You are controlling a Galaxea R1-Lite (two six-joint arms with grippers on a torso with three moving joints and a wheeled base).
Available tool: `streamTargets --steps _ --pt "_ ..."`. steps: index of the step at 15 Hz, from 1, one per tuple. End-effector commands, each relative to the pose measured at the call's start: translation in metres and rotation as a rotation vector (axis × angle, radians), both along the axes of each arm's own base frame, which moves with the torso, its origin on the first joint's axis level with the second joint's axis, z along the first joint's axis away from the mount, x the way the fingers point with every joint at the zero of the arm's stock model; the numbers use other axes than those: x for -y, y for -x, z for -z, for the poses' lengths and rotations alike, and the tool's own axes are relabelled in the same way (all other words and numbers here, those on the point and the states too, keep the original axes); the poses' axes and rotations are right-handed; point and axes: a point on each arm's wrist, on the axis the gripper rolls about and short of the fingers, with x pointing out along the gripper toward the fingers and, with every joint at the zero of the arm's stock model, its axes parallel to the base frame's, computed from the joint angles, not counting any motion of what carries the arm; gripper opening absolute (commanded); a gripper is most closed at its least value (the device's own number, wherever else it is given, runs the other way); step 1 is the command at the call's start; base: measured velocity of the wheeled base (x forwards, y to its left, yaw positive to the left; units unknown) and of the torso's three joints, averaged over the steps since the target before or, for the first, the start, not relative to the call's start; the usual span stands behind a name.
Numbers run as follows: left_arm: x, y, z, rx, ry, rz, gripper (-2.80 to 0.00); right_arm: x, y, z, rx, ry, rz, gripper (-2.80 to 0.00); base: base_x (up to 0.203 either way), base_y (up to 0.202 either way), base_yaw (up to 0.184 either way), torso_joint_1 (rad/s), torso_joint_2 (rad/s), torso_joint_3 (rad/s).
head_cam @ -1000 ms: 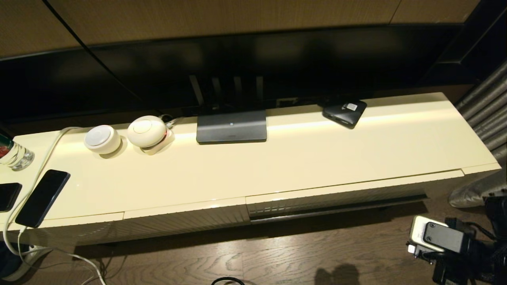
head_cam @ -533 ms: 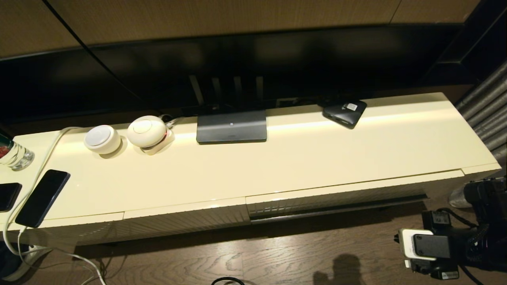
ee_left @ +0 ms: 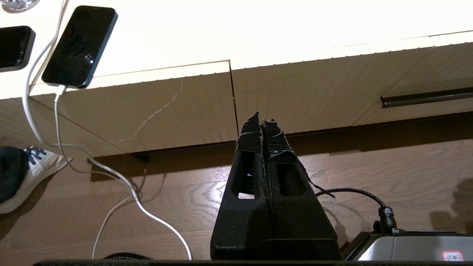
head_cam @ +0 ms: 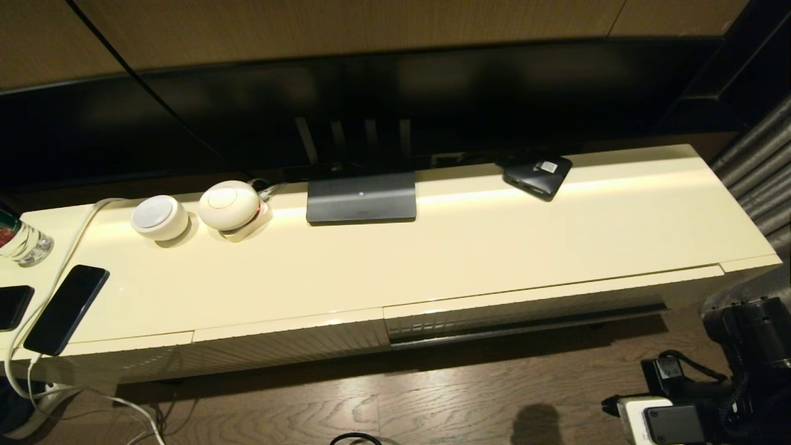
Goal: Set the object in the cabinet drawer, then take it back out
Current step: Open the drawer
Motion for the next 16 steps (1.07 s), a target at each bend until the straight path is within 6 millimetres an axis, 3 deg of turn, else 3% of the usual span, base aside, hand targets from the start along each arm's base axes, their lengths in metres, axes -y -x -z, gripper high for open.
streamTargets --steps 1,4,9,11,12,16 --pt "0.000 0.000 0.001 -0.004 0.000 0.000 -2.80 -0.002 0.001 0.014 -0.066 -0.024 -0.052 -2.80 0.000 0.000 0.000 0.000 0.00 0.000" --pt "0.000 0.000 0.001 -0.004 0.000 0.000 -2.80 -0.003 0.000 0.014 -0.037 -0.012 -0.055 -2.80 0.000 0.000 0.000 0.000 0.00 0.000" --pt "0.000 0.000 0.001 -0.004 0.000 0.000 -2.80 0.000 -0.004 0.004 -0.073 -0.114 0.198 -2.80 0.000 0.000 0.000 0.000 0.00 0.000" --pt "0.000 0.000 0.001 -0.004 0.000 0.000 -2.80 0.001 -0.002 0.009 -0.089 -0.098 0.218 -2.80 0.000 0.000 0.000 0.000 0.00 0.000" --pt "0.000 0.000 0.001 -0.004 0.000 0.000 -2.80 0.001 -0.001 0.010 -0.092 -0.097 0.221 0.00 0.000 0.000 0.000 0.000 0.00 0.000" --pt "0.000 0.000 0.001 -0.004 0.000 0.000 -2.80 0.001 -0.006 0.009 -0.094 -0.098 0.223 0.00 0.000 0.000 0.000 0.000 0.00 0.000"
